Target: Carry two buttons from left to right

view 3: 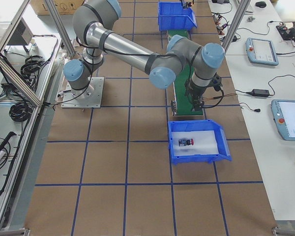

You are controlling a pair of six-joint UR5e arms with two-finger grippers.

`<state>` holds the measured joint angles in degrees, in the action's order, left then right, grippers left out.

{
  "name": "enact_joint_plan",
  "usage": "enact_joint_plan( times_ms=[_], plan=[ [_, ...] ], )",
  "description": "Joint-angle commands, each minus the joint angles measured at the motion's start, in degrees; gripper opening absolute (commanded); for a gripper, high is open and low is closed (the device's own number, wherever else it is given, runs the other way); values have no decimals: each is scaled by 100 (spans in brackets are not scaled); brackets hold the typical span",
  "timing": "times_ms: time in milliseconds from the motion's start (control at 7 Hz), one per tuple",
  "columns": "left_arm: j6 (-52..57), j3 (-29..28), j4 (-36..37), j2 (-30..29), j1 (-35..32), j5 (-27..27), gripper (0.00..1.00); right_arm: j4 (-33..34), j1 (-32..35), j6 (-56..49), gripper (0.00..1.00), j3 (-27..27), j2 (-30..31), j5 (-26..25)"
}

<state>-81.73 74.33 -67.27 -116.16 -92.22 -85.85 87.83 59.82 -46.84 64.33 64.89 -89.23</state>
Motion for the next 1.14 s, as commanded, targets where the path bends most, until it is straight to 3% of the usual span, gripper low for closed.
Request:
enact_joint_plan(
  times_ms=[0,429,571,714,1000],
  plan=[
    [-62,55,292,-344,-427,-10,81,-38,948,540,95,219,505,47],
    [-71,212,363,-671,-551,7,83,59,1890,2200,98,834,1033,55],
    [-79,326,407,-654,-560,7,83,59,2023,2554,99,853,1000,185],
    [-123,441,460,-671,-577,7,84,-11,2042,3053,100,880,1017,691],
    [-106,521,460,-619,-595,16,92,76,2060,3164,100,854,1026,610]
  ],
)
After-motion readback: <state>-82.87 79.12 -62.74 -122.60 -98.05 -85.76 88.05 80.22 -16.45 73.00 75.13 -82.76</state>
